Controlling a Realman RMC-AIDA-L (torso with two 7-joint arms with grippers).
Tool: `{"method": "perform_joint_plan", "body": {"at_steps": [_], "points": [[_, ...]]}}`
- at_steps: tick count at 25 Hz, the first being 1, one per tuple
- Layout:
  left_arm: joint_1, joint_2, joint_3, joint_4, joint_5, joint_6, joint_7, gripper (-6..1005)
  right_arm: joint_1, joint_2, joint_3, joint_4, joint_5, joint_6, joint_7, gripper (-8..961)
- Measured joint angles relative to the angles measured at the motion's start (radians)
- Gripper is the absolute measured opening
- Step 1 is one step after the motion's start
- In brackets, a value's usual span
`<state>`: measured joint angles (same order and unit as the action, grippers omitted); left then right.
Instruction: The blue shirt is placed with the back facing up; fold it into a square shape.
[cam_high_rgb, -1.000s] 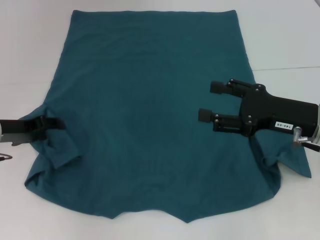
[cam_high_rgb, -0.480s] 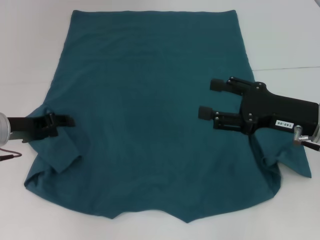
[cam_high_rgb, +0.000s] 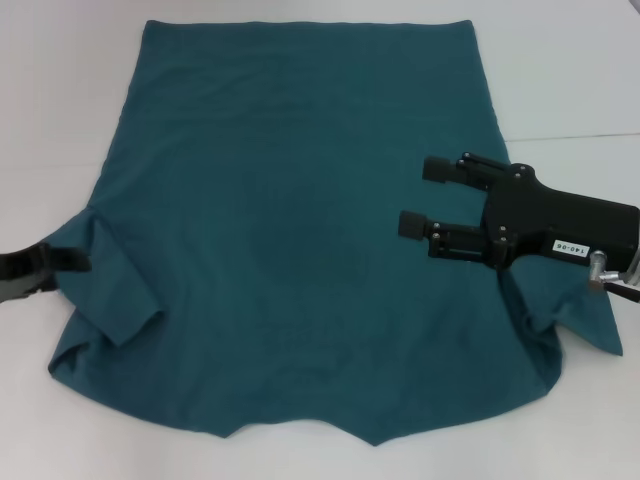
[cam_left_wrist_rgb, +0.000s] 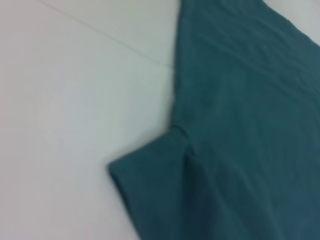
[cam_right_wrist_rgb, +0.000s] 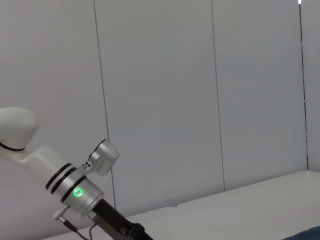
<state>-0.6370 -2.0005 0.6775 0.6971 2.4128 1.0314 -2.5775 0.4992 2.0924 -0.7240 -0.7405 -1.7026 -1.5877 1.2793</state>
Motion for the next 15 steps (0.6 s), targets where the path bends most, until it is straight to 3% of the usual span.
{"method": "perform_joint_plan", "body": {"at_steps": [7,15], "points": [[-0.004,-0.001,0.004,0.006,0.097,0.007,-0.035,578,0.006,0.0,0.0,0.0,0.0,0.0,0.0,881],[-0.021,-0.013,0.004,-0.003,0.098,-0.014,-0.031,579,0.006,0.0,0.0,-0.001,0.0,0.0,0.0,881]]}}
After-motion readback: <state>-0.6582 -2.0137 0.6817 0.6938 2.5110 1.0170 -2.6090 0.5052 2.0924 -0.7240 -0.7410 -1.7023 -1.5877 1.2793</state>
